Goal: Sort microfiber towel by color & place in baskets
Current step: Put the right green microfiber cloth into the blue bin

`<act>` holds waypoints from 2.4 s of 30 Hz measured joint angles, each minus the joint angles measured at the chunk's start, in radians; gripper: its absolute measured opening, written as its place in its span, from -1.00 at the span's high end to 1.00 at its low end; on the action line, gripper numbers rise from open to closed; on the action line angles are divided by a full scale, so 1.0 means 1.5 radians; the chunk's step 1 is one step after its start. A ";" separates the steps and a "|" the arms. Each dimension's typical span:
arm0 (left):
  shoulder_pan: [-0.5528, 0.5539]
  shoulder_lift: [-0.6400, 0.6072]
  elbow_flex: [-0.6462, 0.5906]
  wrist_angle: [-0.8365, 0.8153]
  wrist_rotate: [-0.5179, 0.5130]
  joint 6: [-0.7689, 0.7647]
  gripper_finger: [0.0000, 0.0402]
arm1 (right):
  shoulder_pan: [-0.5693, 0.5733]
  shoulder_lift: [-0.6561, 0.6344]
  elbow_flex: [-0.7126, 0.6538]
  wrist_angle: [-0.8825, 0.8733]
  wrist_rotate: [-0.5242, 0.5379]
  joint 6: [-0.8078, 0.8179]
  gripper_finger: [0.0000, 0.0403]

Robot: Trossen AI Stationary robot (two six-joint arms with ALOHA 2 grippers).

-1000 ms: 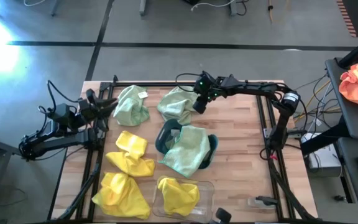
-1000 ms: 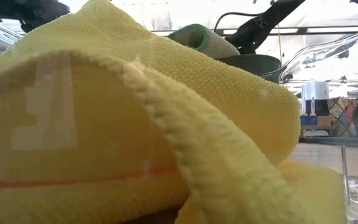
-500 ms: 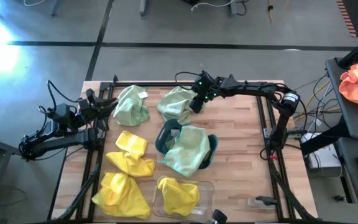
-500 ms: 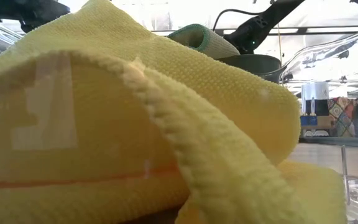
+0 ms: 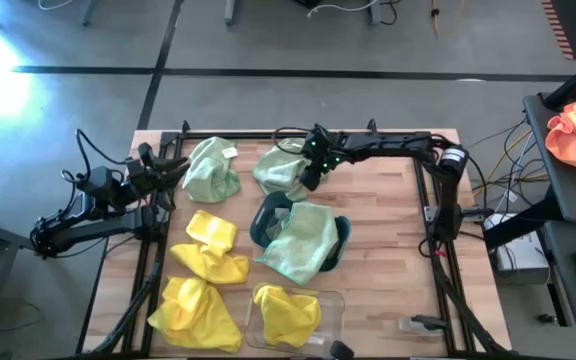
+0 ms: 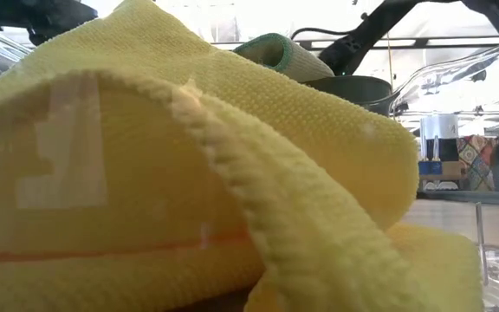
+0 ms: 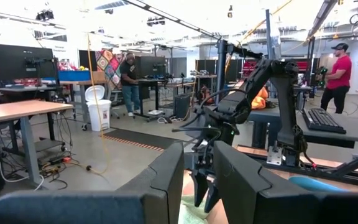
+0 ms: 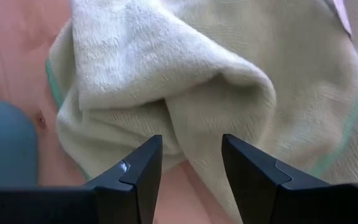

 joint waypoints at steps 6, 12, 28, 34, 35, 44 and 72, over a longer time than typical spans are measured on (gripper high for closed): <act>0.000 0.000 0.000 0.000 0.000 -0.002 0.63 | 0.001 0.025 0.043 0.004 0.000 -0.022 0.20; 0.000 0.000 0.000 -0.003 0.000 -0.002 0.63 | 0.003 0.060 0.085 -0.054 -0.005 -0.054 0.19; 0.000 0.000 0.000 -0.022 0.001 -0.003 0.63 | 0.006 0.157 0.242 -0.228 0.071 -0.093 0.23; 0.000 0.000 0.000 -0.022 0.001 -0.003 0.63 | 0.008 0.180 0.285 -0.261 0.063 -0.097 0.45; 0.000 0.000 0.000 -0.022 0.001 -0.003 0.63 | 0.008 0.181 0.289 -0.261 0.061 -0.098 0.51; 0.000 0.000 0.000 -0.023 0.001 -0.016 0.63 | 0.010 0.179 0.299 -0.264 0.059 -0.104 0.94; 0.000 0.000 0.000 -0.038 0.022 -0.027 0.63 | 0.029 0.176 0.604 -0.472 0.006 -0.020 0.96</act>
